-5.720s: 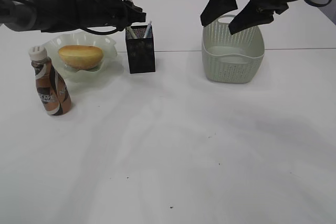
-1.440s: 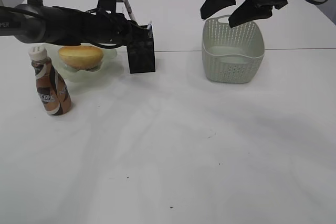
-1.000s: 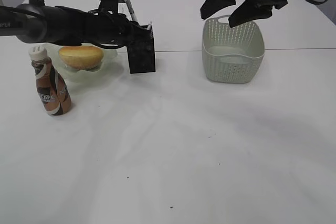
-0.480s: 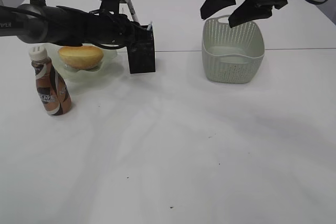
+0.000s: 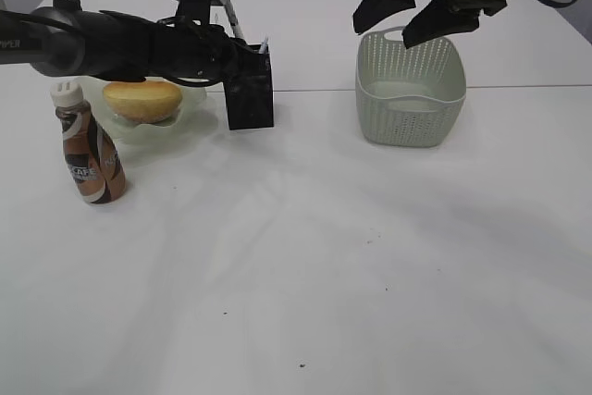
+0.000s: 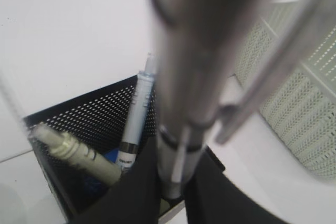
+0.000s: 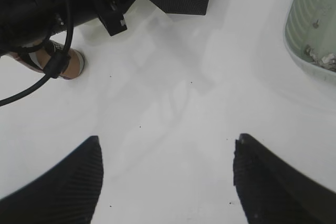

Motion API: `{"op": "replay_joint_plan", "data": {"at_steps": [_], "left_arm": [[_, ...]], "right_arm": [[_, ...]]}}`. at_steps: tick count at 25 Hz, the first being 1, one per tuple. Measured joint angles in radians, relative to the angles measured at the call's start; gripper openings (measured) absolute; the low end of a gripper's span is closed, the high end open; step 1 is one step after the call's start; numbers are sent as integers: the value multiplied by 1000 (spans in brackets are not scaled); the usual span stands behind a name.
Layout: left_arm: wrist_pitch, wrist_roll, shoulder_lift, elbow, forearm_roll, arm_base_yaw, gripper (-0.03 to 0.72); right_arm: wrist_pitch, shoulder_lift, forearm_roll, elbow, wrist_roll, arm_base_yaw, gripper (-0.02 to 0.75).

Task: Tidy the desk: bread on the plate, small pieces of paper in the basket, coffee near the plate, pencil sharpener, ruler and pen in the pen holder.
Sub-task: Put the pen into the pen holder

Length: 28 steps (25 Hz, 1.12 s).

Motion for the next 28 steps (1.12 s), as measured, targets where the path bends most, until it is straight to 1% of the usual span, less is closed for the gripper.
{"op": "replay_joint_plan", "data": {"at_steps": [6, 17, 28], "left_arm": [[0, 0, 0, 0, 0, -2, 98], [6, 0, 0, 0, 0, -2, 153], [8, 0, -4, -23, 18, -2, 180]], "right_arm": [[0, 0, 0, 0, 0, 0, 565], [-2, 0, 0, 0, 0, 0, 566], [-2, 0, 0, 0, 0, 0, 565]]}}
